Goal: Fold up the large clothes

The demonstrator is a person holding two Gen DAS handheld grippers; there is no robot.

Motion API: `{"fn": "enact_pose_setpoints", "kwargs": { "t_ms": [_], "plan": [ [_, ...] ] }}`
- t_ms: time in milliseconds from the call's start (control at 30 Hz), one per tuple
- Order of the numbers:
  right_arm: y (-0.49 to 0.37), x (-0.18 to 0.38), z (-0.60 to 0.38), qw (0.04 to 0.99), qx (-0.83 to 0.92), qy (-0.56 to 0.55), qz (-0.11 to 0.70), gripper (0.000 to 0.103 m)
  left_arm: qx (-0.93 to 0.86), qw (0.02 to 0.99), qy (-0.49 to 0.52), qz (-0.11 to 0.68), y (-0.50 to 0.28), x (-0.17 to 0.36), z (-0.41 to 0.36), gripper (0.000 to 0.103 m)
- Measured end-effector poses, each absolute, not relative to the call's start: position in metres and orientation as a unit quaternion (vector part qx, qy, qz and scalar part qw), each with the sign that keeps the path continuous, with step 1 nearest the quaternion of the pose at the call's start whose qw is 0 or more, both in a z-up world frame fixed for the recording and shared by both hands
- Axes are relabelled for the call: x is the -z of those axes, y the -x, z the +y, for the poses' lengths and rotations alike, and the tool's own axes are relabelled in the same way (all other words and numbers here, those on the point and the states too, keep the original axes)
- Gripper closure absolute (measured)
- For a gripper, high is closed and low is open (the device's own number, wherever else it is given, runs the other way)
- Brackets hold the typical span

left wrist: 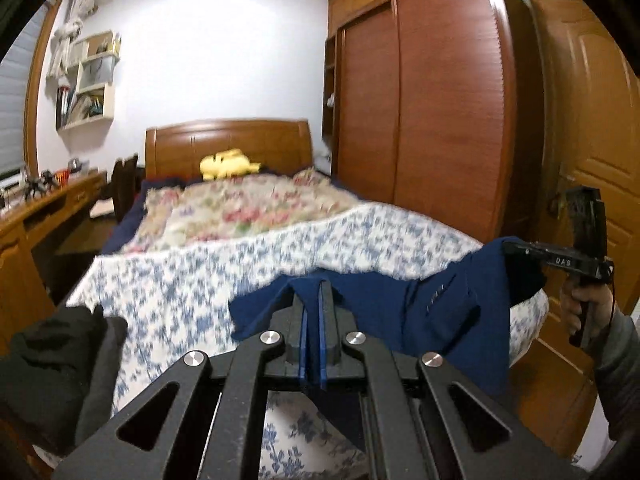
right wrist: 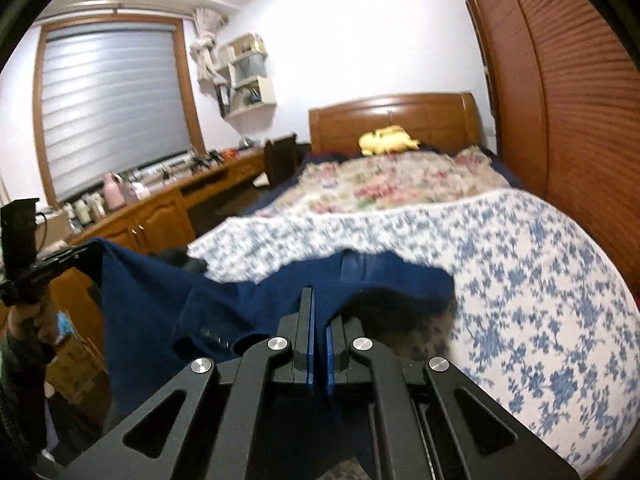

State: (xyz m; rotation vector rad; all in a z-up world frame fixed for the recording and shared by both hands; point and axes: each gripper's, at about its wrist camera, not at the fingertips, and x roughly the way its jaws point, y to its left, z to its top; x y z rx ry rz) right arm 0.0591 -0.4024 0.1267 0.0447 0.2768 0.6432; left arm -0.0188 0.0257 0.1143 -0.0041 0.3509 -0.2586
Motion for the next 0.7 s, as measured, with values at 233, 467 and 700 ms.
{"fn": "enact_pose_setpoints", "kwargs": {
  "t_ms": [233, 467, 700],
  "plan": [
    [-0.018, -0.145, -0.429, 0.941, -0.324, -0.017, 0.098, 0.099, 0.122, 0.983, -0.005, 0.139, 0.025, -0.141, 0.026, 0.099],
    [-0.081, -0.118, -0.422, 0.944, -0.293, -0.013, 0.152, 0.099, 0.086, 0.977, 0.003, 0.195, -0.046, -0.102, 0.043, 0.099],
    [-0.163, -0.107, -0.401, 0.943, -0.264, -0.001, 0.204, 0.099, 0.066, 0.97, 0.012, 0.235, -0.116, -0.074, 0.055, 0.099]
  ]
}}
